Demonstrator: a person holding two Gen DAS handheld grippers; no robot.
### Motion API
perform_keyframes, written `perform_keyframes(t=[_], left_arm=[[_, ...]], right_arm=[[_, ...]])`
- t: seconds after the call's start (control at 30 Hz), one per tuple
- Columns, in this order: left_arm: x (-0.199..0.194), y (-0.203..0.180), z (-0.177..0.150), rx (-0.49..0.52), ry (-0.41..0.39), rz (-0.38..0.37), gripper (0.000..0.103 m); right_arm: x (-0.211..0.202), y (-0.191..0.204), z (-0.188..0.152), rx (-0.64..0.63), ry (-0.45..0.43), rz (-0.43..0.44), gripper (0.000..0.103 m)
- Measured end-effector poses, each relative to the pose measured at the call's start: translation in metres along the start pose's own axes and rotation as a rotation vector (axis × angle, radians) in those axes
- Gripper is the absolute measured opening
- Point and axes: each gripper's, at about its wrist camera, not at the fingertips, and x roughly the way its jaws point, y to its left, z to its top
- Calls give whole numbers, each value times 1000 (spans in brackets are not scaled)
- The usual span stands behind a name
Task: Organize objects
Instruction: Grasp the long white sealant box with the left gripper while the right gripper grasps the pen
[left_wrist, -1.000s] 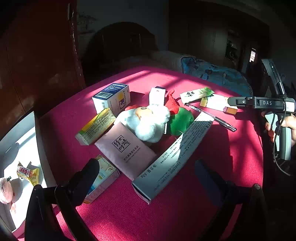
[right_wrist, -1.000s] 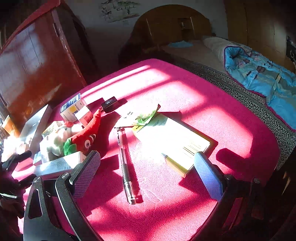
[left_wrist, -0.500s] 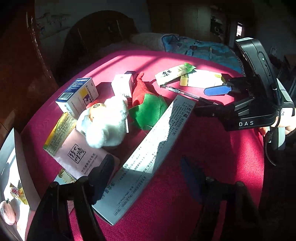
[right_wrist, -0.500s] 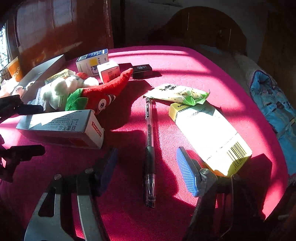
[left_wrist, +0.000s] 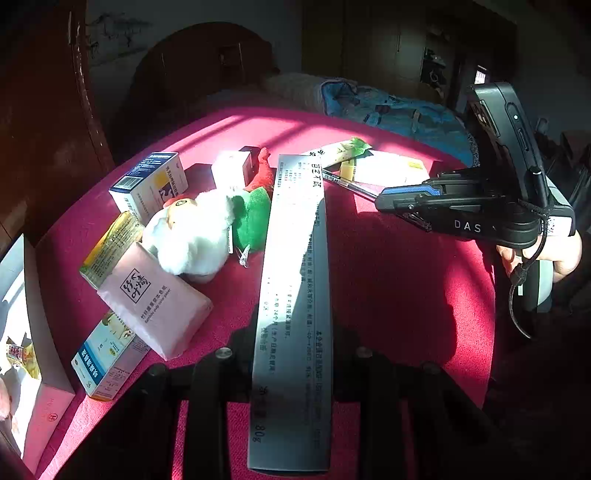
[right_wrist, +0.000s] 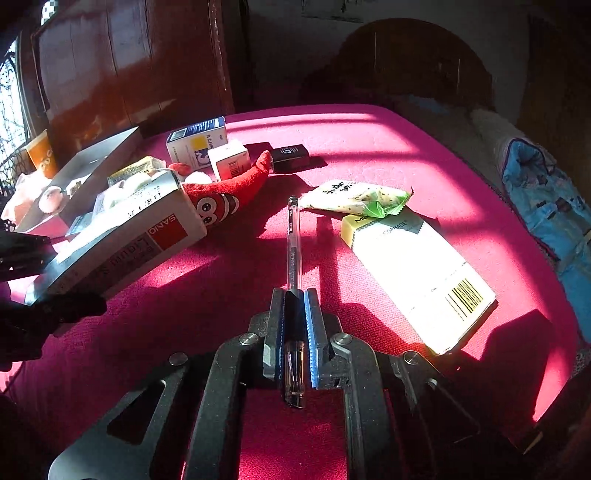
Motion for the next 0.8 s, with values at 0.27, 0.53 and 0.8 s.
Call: perform_keyframes(t=[0.27,0.53,0.8], left_arm=[[-32,8,6,-54,-108,41,28],[-59,33,2,-134,-194,95,28],[-87,53,-9,-223,-261,142,28]], right_arm=[[-30,6,18,30,-112,35,9],[-47,22,36,40,-174,75,9],[-58,37,47,50,-206,115,9]])
